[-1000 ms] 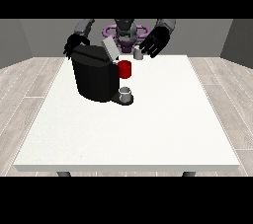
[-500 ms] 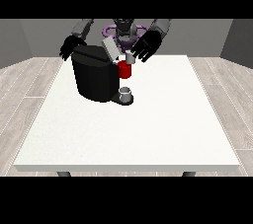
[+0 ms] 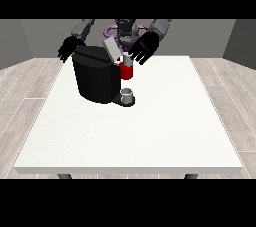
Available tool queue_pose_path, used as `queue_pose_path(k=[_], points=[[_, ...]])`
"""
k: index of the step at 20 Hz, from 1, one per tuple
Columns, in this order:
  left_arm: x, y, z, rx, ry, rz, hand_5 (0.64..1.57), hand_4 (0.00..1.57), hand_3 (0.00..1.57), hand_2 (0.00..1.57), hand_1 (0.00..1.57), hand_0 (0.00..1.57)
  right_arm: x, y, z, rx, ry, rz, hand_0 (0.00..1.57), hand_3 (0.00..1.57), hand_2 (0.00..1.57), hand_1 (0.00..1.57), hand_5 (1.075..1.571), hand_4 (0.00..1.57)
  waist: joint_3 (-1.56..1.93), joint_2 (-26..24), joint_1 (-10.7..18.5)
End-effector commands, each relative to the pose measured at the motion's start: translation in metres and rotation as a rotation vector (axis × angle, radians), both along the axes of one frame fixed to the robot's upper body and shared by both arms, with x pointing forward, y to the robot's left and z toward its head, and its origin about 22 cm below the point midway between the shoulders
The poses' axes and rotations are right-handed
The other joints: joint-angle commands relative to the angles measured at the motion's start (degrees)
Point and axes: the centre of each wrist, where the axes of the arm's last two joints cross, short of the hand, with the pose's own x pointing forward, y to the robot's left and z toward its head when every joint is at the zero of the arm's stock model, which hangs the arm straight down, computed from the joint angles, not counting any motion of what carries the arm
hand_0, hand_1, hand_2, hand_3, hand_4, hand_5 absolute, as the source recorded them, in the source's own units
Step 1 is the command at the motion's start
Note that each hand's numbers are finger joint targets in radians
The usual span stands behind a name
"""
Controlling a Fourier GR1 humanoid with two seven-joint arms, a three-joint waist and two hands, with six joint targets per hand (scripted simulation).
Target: Insert the coffee pod into the coffee machine and close the lid
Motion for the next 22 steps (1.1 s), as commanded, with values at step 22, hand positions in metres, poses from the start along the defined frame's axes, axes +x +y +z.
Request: queue_pose_path(k=[22], points=[[0.001, 0.002, -0.007, 0.013, 0.012, -0.004, 1.571, 0.48, 1.17, 1.27, 1.22, 1.22, -0.006, -0.016, -0.006, 0.003, -0.048, -0.001, 0.0, 0.0, 0.0, 0.0, 1.571, 0.42, -0.01, 2.5, -0.7]])
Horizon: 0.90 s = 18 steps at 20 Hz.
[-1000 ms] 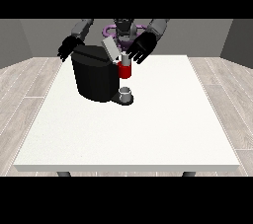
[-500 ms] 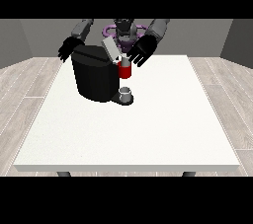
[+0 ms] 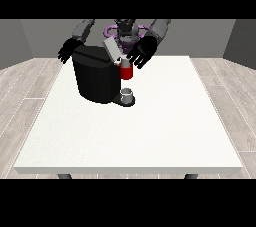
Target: Insert the coffee pod into the coffee machine and close the lid
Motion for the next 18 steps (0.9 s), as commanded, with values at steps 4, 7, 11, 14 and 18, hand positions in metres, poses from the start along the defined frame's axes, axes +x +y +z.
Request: queue_pose_path(k=[4, 7, 11, 14, 18], points=[[-0.002, 0.016, -0.024, -0.012, 0.035, 0.013, 1.571, 0.46, 1.12, 1.24, 1.21, 1.21, -0.004, -0.014, 0.011, -0.006, 0.022, 0.01, 0.0, 0.0, 0.0, 0.0, 1.571, 0.43, -0.06, -0.6, -1.0], [0.0, 0.006, 0.008, 0.028, -0.023, -0.002, 1.571, 0.44, 1.03, 1.17, 1.13, 1.13, 0.006, -0.004, 0.012, -0.005, -0.006, -0.009, 0.0, 0.0, 0.0, 0.0, 1.571, 0.36, -0.05, 2.0, -0.2], [-0.001, 0.007, -0.007, 0.062, 0.035, 0.003, 1.571, 0.41, 0.98, 1.15, 1.11, 1.11, -0.005, -0.015, -0.001, -0.005, 0.049, -0.006, 0.0, 0.0, 0.0, 0.0, 1.571, 0.34, -0.04, -1.4, -0.4], [-0.001, 0.015, 0.004, 0.055, -0.002, 0.001, 1.571, 0.38, 0.95, 1.12, 1.07, 1.07, 0.002, -0.01, 0.007, -0.001, 0.023, -0.011, 0.0, 0.0, 0.0, 0.0, 1.571, 0.44, -0.05, 0.4, 0.5], [-0.001, 0.007, -0.003, 0.043, -0.01, -0.001, 1.571, 0.36, 0.97, 1.12, 1.07, 1.07, 0.006, -0.009, 0.013, 0.029, -0.014, -0.015, 0.0, 0.0, 0.0, 0.0, 1.571, 0.48, -0.05, 0.7, 0.2]])
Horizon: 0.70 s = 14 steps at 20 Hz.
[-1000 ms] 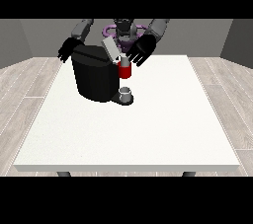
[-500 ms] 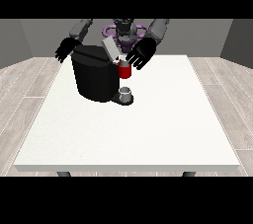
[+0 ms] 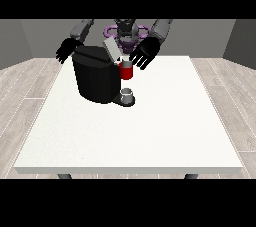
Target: Insert the coffee pod into the coffee machine and close the lid
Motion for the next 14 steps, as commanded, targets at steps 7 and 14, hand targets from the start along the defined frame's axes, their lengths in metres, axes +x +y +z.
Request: queue_pose_path(k=[7, 14], points=[[0.0, -0.01, -0.025, 0.12, 0.024, -0.046, 1.571, 0.0, 0.0, 0.0, 0.0, 0.0, -0.004, 0.022, -0.003, -0.005, -0.005, 0.008, 0.0, 0.0, 0.0, 0.0, 1.571, 0.45, -0.07, 0.7, -0.9], [-0.001, -0.008, -0.015, 0.131, 0.051, -0.056, 1.571, 0.0, 0.0, 0.0, 0.0, 0.0, 0.002, -0.005, -0.007, -0.011, 0.028, -0.037, 0.0, 0.0, 0.0, 0.0, 1.571, 0.36, -0.05, -1.3, 1.4]])
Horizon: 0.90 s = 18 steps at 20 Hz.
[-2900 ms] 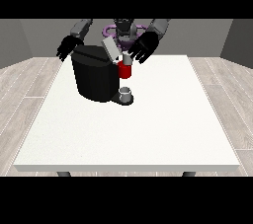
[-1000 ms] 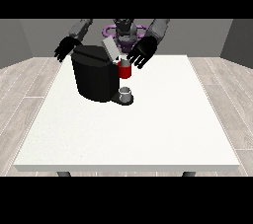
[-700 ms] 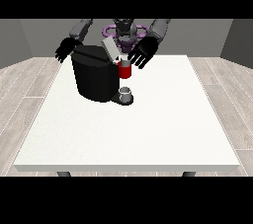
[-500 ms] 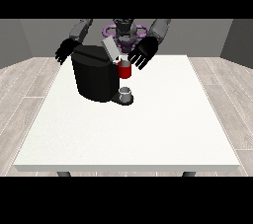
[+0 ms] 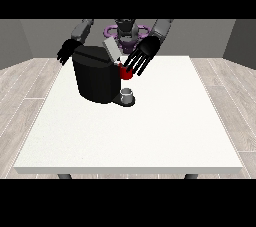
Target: Insert the coffee pod into the coffee machine and close the lid
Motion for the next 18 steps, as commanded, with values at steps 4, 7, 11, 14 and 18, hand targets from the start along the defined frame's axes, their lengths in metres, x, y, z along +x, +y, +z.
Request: queue_pose_path(k=[4, 7, 11, 14, 18], points=[[-0.001, -0.014, -0.013, 0.02, 0.039, -0.03, 1.571, 0.0, 0.0, 0.0, 0.0, 0.0, 0.0, -0.006, -0.014, 0.015, 0.033, -0.042, 0.0, 0.0, 0.0, 0.0, 1.571, 0.39, -0.09, -2.6, 2.6], [-0.002, -0.002, -0.001, 0.007, 0.014, -0.01, 1.571, 0.0, 0.0, 0.0, 0.0, 0.0, -0.008, -0.024, -0.03, 0.017, 0.01, -0.038, 0.0, 0.0, 0.0, 0.0, 1.571, 0.42, -0.08, -1.3, 1.8], [-0.006, 0.012, -0.037, 0.004, 0.082, -0.003, 1.571, 0.0, 0.0, 0.0, 0.0, 0.0, -0.015, -0.014, -0.022, 0.018, 0.058, -0.038, 0.0, 0.0, 0.0, 0.0, 1.571, 0.39, -0.11, -5.9, 1.9], [-0.009, -0.027, -0.068, -0.074, 0.169, -0.061, 1.571, 0.0, 0.0, 0.0, 0.0, 0.0, -0.018, -0.032, -0.041, 0.036, 0.146, -0.092, 0.0, 0.0, 0.0, 0.0, 1.571, 0.38, -0.1, -10.6, 6.2], [-0.01, -0.011, -0.076, -0.371, 0.18, -0.019, 1.571, 0.0, 0.0, 0.0, 0.0, 0.0, -0.033, -0.034, -0.054, 0.056, 0.154, -0.111, 0.0, 0.0, 0.0, 0.0, 1.571, 0.43, -0.13, -13.4, 7.4]])
